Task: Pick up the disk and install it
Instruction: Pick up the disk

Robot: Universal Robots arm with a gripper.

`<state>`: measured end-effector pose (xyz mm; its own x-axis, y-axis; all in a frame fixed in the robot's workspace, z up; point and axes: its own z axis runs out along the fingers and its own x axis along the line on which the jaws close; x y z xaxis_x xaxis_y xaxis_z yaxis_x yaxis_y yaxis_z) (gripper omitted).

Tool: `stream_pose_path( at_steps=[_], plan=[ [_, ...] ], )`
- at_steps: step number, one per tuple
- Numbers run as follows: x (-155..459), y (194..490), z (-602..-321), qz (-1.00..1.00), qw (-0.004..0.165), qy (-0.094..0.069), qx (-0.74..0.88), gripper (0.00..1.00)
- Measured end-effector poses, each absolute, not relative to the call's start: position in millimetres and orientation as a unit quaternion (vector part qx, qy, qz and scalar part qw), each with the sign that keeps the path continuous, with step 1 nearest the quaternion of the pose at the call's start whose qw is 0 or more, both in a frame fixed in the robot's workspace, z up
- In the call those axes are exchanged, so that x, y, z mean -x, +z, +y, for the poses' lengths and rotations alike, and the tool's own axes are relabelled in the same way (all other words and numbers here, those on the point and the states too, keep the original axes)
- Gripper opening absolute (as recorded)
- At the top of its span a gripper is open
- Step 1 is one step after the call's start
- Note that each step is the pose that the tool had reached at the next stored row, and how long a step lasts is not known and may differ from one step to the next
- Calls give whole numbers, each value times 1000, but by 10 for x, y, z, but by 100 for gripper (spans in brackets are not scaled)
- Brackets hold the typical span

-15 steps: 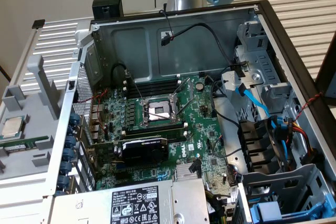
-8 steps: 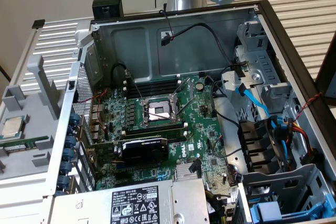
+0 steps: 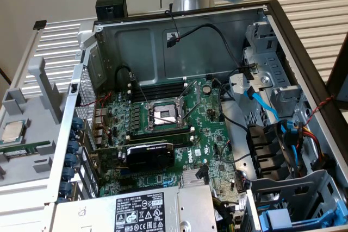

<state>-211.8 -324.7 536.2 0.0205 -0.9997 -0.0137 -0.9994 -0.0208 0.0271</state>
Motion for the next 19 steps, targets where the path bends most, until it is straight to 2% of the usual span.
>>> stream_pose_path(
  at_steps=[19],
  plan=[
    [1831, 5403, -3733, -700, 7, -17, -714, 37]
  ],
)
